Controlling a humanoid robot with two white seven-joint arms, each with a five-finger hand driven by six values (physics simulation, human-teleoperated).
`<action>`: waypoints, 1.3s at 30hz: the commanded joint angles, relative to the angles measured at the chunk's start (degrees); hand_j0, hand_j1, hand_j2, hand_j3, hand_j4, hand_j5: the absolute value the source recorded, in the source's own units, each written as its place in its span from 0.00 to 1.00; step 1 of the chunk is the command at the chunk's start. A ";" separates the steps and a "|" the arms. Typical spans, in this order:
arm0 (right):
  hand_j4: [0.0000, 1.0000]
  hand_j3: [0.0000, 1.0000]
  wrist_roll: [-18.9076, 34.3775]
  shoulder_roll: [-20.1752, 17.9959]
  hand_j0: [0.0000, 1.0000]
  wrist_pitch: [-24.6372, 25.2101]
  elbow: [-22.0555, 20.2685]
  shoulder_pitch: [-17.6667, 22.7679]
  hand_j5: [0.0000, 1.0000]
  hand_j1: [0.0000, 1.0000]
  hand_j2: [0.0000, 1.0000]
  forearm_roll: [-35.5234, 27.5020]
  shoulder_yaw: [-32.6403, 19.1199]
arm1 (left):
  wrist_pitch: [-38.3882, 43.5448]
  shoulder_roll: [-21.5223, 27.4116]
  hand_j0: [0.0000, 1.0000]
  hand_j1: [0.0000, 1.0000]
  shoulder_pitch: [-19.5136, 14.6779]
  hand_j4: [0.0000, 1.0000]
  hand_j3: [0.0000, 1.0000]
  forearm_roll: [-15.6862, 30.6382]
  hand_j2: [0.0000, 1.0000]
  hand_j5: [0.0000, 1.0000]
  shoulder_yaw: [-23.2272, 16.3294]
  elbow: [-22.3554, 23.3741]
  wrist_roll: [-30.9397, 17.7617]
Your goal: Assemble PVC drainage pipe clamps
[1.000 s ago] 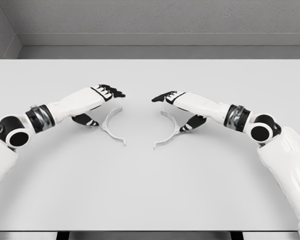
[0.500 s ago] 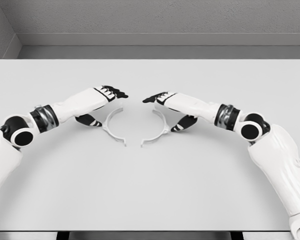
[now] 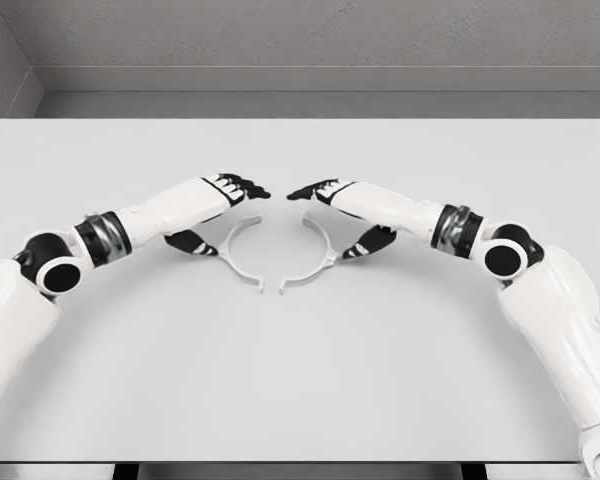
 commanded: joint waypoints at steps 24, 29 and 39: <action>1.00 1.00 -0.28 -22.72 1.00 0.16 -12.41 20.04 1.00 1.00 1.00 -24.02 -23.49 | 0.10 -1.64 1.00 1.00 0.70 1.00 1.00 -0.34 1.00 1.00 0.04 -2.13 -0.08; 1.00 1.00 -0.28 -22.63 1.00 0.16 -12.33 19.95 1.00 1.00 1.00 -24.02 -23.49 | 0.10 -1.81 1.00 1.00 0.70 1.00 1.00 -0.43 1.00 1.00 0.04 -2.13 -0.08; 1.00 1.00 -0.28 -22.63 1.00 0.16 -12.15 19.95 1.00 1.00 1.00 -24.02 -23.49 | 0.10 -2.96 1.00 1.00 0.70 1.00 1.00 -1.57 1.00 1.00 0.04 -2.13 -0.08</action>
